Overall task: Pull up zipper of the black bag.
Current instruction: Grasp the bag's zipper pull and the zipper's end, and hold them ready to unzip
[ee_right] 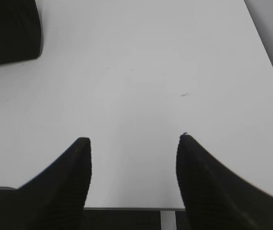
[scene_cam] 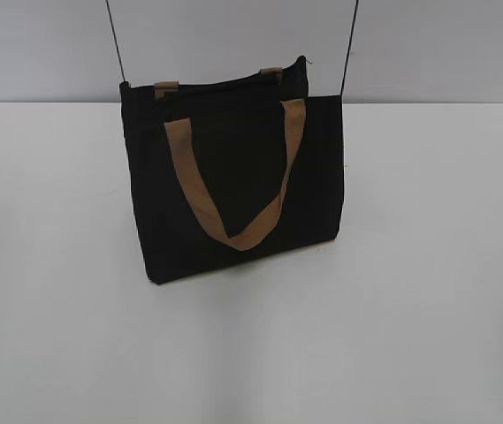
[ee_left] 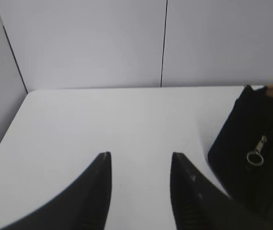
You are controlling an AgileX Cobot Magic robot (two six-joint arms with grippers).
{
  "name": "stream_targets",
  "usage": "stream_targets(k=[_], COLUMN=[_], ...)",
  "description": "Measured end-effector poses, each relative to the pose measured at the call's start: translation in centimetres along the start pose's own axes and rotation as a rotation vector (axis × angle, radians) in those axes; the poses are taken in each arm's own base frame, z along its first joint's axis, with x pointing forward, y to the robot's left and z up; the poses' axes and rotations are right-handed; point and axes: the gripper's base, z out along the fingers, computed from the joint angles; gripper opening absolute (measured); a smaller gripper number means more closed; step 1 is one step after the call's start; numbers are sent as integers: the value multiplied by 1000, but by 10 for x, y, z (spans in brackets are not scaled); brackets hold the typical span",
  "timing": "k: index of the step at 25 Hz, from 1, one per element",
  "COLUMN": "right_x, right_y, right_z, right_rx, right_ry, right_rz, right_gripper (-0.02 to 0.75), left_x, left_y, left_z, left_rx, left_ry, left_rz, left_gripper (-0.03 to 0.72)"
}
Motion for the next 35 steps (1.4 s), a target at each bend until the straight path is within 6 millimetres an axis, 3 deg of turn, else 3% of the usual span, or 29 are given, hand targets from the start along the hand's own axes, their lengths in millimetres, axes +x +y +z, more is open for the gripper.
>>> stream_targets(k=[5,10,18,25,35], right_x=[0,0,0,0,0], right_y=[0,0,0,0,0], right_z=[0,0,0,0,0], right_rx=[0,0,0,0,0], right_ry=[0,0,0,0,0], right_rz=[0,0,0,0,0], right_gripper=[438,438,436,434,432], left_x=[-7,28,76,129,176], left_y=[2,3,-32,-48,-71], left_z=[58,124,190,226,242], left_rx=[-12,-31,59,140,369], left_ry=[-92,-41,9,66,8], left_rz=[-3,-86,-70,-109,-35], left_gripper=[305,300,298,298,298])
